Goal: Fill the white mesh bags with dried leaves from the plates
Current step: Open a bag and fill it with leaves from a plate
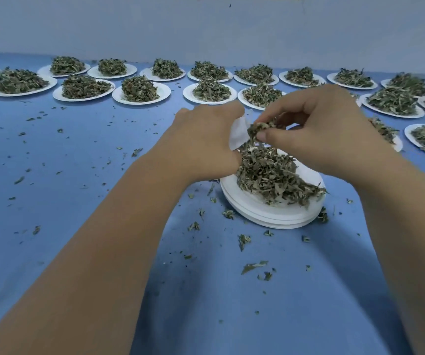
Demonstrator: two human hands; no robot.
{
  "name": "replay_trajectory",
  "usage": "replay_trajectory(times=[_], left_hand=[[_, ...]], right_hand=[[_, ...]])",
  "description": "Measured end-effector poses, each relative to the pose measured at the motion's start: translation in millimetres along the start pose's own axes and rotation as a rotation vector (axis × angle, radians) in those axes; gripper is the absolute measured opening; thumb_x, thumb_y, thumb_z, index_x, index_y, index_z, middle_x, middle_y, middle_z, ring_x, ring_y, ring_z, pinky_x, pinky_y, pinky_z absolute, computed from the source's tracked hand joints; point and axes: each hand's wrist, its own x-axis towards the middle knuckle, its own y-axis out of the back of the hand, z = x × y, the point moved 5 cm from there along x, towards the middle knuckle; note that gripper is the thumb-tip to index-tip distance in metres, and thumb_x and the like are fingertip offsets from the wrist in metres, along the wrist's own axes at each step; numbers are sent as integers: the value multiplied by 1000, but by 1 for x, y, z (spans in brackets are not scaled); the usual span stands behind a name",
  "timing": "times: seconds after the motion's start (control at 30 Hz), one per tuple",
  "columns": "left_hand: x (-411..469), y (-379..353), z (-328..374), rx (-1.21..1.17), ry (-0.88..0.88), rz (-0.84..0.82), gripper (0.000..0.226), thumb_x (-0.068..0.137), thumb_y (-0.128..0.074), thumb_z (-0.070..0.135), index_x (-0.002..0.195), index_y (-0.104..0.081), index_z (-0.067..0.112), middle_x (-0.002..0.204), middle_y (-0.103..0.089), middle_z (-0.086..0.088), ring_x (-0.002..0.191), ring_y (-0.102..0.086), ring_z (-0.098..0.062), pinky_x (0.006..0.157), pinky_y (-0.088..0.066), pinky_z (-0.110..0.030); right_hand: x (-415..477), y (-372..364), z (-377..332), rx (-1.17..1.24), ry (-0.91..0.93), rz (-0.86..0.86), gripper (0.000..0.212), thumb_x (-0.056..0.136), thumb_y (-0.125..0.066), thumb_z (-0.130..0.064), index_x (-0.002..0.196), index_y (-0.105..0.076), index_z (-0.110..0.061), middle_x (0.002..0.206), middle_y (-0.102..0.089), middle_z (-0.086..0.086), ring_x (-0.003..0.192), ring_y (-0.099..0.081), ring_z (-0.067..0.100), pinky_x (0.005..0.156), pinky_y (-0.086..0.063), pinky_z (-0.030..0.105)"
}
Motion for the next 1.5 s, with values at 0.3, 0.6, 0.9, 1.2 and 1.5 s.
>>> replay_trajectory(times=[0.3,0.6,0.9,1.2,1.5], left_hand=[[-3,-8,1,8,-67,42,39,76,-66,22,102,-37,25,64,-38,6,56,-37,-15,50,-17,-30],[-4,-18,-2,-158,13,27,34,69,-62,34,85,-32,33,71,-48,6,64,-49,-21,52,-31,-30],[-5,-22,0,-205,-24,49,27,63,-57,31,74,-32,31,61,-41,5,52,-35,-12,48,-24,-29],[-6,-24,-2,-187,-31,70,31,67,-62,31,73,-31,32,62,-43,5,54,-39,-15,50,-26,-29],[-5,-23,0,-188,-92,165,27,65,-56,34,69,-29,37,55,-35,9,48,-32,-10,51,-22,-27]], right_hand=[[-8,15,8,197,-8,211,10,80,-80,-22,87,-79,-30,70,-72,-15,56,-60,-2,47,-37,5],[-14,-10,-2,196,-30,110,18,78,-81,-15,93,-73,-21,77,-74,-3,74,-70,16,72,-59,32],[-16,-20,-4,109,-44,-38,13,78,-84,-20,86,-79,-28,55,-61,-22,47,-52,-4,49,-34,4],[-20,-16,-4,348,-141,-167,29,91,-65,-5,99,-78,-30,81,-78,0,66,-70,2,72,-60,23],[-17,-28,-7,193,8,71,9,77,-77,-7,81,-72,-14,71,-74,-9,63,-65,-5,59,-43,6]])
